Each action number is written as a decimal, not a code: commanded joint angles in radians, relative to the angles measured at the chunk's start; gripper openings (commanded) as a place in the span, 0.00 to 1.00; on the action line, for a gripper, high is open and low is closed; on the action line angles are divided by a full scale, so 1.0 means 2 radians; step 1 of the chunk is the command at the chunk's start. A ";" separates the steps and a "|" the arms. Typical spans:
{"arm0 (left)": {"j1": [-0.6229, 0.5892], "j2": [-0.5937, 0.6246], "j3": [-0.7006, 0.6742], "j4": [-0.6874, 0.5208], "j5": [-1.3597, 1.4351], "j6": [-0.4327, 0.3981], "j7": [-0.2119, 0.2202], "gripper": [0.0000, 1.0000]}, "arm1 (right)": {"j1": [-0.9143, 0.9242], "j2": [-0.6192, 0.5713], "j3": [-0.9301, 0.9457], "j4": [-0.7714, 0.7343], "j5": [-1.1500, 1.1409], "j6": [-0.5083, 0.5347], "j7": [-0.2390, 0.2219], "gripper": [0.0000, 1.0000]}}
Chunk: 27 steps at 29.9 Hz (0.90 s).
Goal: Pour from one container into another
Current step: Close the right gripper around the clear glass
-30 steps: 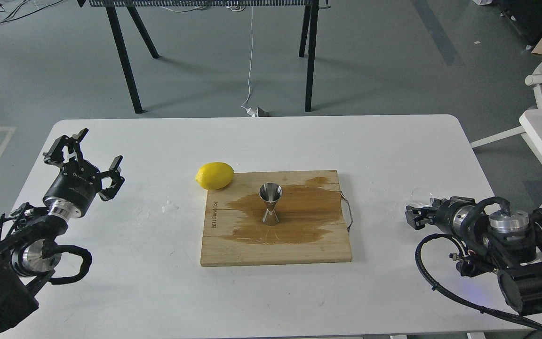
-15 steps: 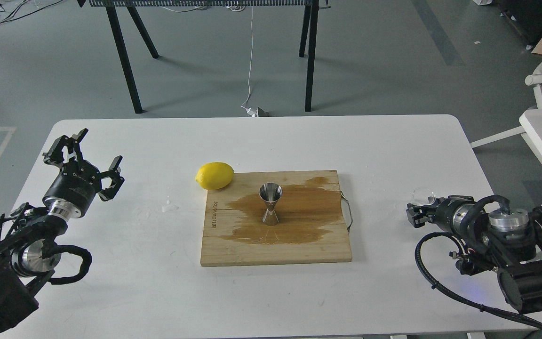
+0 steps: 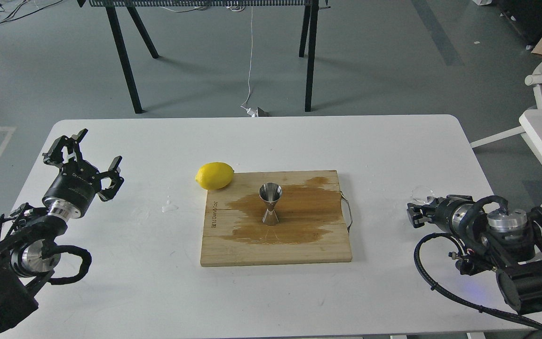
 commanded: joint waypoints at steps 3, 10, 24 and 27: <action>0.000 0.000 0.000 0.000 0.000 0.000 0.000 0.95 | 0.000 0.000 0.000 0.000 -0.001 0.000 0.000 0.44; 0.000 -0.001 0.000 0.000 0.000 0.000 0.000 0.95 | 0.000 0.000 -0.006 0.007 -0.002 0.000 0.001 0.44; 0.000 -0.001 0.000 0.000 0.000 0.000 0.000 0.95 | 0.000 0.000 -0.015 0.044 -0.021 0.000 0.005 0.43; 0.000 -0.001 0.000 0.000 0.000 0.000 0.000 0.95 | 0.000 0.000 -0.015 0.059 -0.033 0.000 0.005 0.43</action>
